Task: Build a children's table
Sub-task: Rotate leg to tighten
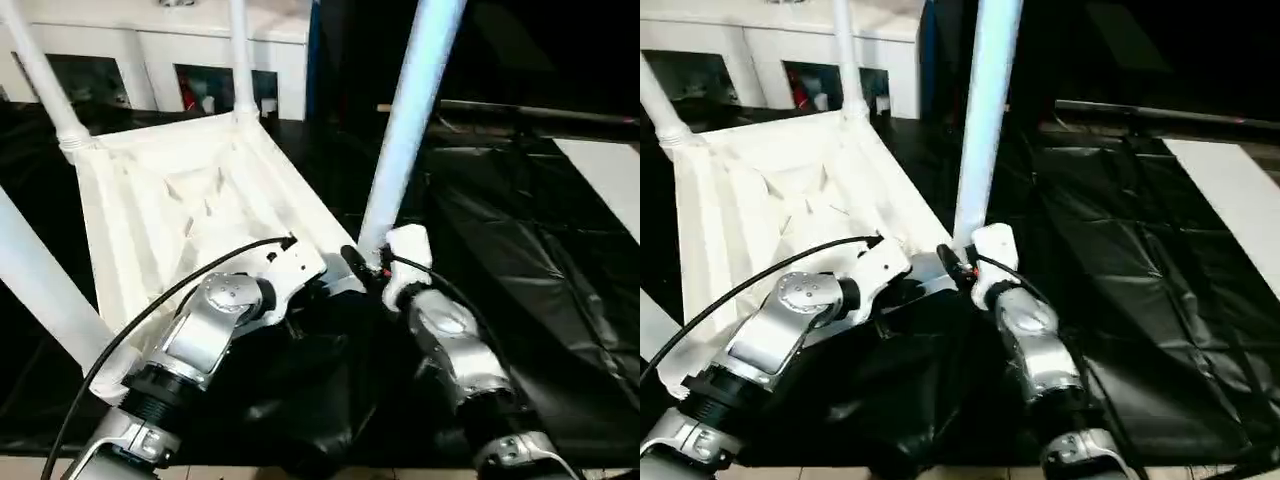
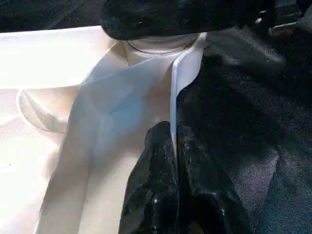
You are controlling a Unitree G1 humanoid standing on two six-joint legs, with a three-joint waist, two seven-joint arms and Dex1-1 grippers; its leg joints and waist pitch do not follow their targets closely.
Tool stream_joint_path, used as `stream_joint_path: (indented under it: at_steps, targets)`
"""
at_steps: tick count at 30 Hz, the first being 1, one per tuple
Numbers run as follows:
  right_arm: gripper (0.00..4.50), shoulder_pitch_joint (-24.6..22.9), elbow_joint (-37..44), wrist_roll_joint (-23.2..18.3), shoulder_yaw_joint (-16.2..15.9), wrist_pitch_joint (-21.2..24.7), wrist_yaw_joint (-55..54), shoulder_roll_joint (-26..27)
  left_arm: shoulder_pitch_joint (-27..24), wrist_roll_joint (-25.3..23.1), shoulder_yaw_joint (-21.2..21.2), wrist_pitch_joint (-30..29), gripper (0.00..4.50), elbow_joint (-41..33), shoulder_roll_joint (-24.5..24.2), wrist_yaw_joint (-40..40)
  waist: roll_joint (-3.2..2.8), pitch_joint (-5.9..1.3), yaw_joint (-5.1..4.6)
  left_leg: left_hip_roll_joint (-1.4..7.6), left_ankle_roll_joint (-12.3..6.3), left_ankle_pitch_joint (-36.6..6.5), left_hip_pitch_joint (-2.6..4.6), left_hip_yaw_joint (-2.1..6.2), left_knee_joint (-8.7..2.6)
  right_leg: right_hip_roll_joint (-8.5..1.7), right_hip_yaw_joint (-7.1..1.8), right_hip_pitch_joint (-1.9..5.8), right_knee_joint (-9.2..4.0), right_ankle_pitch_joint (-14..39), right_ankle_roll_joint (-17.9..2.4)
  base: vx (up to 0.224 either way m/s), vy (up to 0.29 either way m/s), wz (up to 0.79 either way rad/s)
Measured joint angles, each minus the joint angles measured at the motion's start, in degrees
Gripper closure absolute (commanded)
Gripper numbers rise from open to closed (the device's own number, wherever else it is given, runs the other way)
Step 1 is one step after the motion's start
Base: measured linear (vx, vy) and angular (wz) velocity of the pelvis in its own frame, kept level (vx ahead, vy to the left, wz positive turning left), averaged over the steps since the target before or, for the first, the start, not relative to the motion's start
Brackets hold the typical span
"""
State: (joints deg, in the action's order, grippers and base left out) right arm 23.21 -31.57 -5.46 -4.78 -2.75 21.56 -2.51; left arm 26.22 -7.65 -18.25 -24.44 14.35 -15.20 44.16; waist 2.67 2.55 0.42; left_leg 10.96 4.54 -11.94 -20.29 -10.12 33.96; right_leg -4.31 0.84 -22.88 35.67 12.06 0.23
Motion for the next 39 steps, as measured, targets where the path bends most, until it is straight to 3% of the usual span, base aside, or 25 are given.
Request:
stream_joint_path:
  at_steps: [4, 8, 14, 22, 32, 39]
  targets:
    - [1.04, -0.58, 2.92, -1.31, -0.97, 0.03, 7.19, -2.91, 0.23, -0.03, 0.47, 0.72, 4.5, -0.1, -1.05, -0.22, -0.03, 0.08, -0.32, 0.06, 0.02, 0.02, -0.06, 0.03, -0.08, 0.09, 0.02, -0.12, 0.01, 0.0, 0.02, 0.0, 0.0, 0.0]
    - [1.04, -0.47, 5.37, -3.49, -1.81, 2.88, 15.51, -8.28, -0.08, 0.13, 0.25, 1.42, 4.5, -0.94, -2.13, 1.13, 0.01, 0.14, -0.35, 0.07, 0.02, 0.02, -0.18, 0.04, -0.09, 0.11, 0.02, -0.2, -0.02, 0.01, 0.02, 0.0, 0.0, 0.0]
    - [1.04, -2.58, 9.07, -5.77, -4.31, 3.36, 32.84, -17.31, -2.02, 3.25, 0.22, 7.01, 4.5, -2.55, -8.52, 10.71, -0.02, 0.17, -0.31, 0.18, 0.01, 0.03, -0.24, 0.06, -0.41, 0.28, 0.09, -0.26, -0.31, 0.03, 0.04, 0.0, 0.0, 0.0]
    - [1.04, -2.95, 9.1, -6.07, -6.19, 2.59, 37.68, -17.78, -4.1, 6.85, 0.48, 8.72, 4.5, -4.9, -12.91, 18.39, 0.08, 0.23, -0.16, 0.29, -0.09, 0.04, -0.18, 0.04, -0.37, 0.36, 0.1, -0.27, -0.47, 0.02, 0.01, 0.0, 0.0, 0.0]
    - [1.04, -2.11, 8.46, -5.39, -8.1, 1.23, 40.37, -16.56, -4.99, 7.81, -0.47, 9.82, 4.5, -6.29, -14.09, 21.86, 0.1, 0.24, 1.11, 0.27, -0.4, 0.11, -0.16, -0.02, -0.33, 0.33, 0.07, -0.26, -0.5, 0.03, -0.02, 0.0, 0.0, 0.0]
    - [1.68, -1.7, 8.28, -5.69, -8.07, 1.48, 40.98, -16.34, -5.05, 7.97, -0.59, 9.89, 4.5, -6.37, -14.12, 22.63, 0.1, 0.23, 1.43, 0.27, -0.4, 0.12, -0.14, -0.03, -0.33, 0.33, 0.06, -0.25, -0.46, 0.03, -0.02, 0.0, 0.0, 0.0]
